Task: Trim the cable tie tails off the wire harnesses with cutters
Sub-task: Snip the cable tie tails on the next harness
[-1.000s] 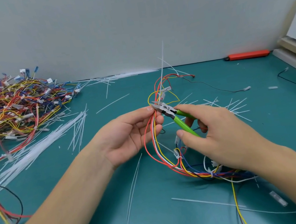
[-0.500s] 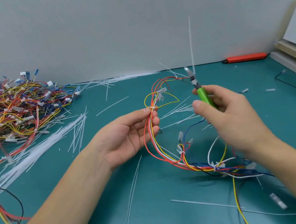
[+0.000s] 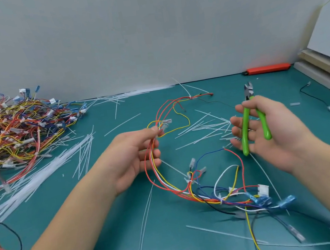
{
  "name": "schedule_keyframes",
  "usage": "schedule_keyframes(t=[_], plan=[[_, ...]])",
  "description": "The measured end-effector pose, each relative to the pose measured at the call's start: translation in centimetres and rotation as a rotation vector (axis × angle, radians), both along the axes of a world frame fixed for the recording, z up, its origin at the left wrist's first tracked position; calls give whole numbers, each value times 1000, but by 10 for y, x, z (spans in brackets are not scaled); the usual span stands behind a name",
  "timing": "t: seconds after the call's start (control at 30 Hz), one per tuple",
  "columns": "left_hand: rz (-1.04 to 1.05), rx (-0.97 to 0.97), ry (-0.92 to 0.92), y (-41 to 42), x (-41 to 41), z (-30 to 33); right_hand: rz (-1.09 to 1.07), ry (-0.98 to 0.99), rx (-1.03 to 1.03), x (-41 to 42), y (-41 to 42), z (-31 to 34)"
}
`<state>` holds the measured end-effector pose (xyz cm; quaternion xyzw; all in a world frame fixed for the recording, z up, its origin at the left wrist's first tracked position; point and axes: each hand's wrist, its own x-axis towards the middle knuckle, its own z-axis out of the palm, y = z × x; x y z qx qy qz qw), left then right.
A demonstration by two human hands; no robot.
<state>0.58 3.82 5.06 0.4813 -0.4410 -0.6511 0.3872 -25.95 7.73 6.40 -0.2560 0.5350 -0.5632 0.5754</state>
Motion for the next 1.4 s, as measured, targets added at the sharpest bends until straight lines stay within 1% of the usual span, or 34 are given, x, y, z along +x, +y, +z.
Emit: schedule_keyframes(t=[0.1, 0.2, 0.3, 0.37, 0.43, 0.57, 0.7, 0.77, 0.83, 0.97, 1.03, 1.1, 1.27, 1.4], plan=[[-85, -119, -215, 3, 2, -1, 72, -54, 40, 2, 1, -2], [-172, -166, -321, 2, 9, 4, 135, -97, 75, -1, 0, -2], [-106, -202, -394, -4, 19, 6, 290, -73, 100, -5, 3, 3], [-21, -224, -446, -9, 23, 1, 467, -34, 108, -3, 7, 4], [69, -237, -445, -14, 26, -4, 643, 9, 91, 2, 12, 3], [188, -231, -312, -21, 30, -9, 900, 50, 5, 18, 26, -4], [280, -262, -222, -25, 31, -11, 983, 78, -29, 22, 31, -3], [297, -284, -216, -26, 33, -10, 945, 68, -18, 19, 28, -1], [280, -258, -158, -27, 35, -7, 855, 57, 2, 15, 23, -1], [199, -106, 124, -29, 36, -3, 672, 7, 46, 8, 13, -3], [185, -35, 296, -29, 37, 0, 622, -33, 63, 6, 10, -4], [165, -12, 406, -29, 39, 1, 599, -48, 62, 6, 9, -5], [44, 26, 531, -25, 37, -1, 591, -35, 16, 11, 11, -7], [1, 14, 552, -22, 32, 0, 620, 11, 4, 15, 13, -10]])
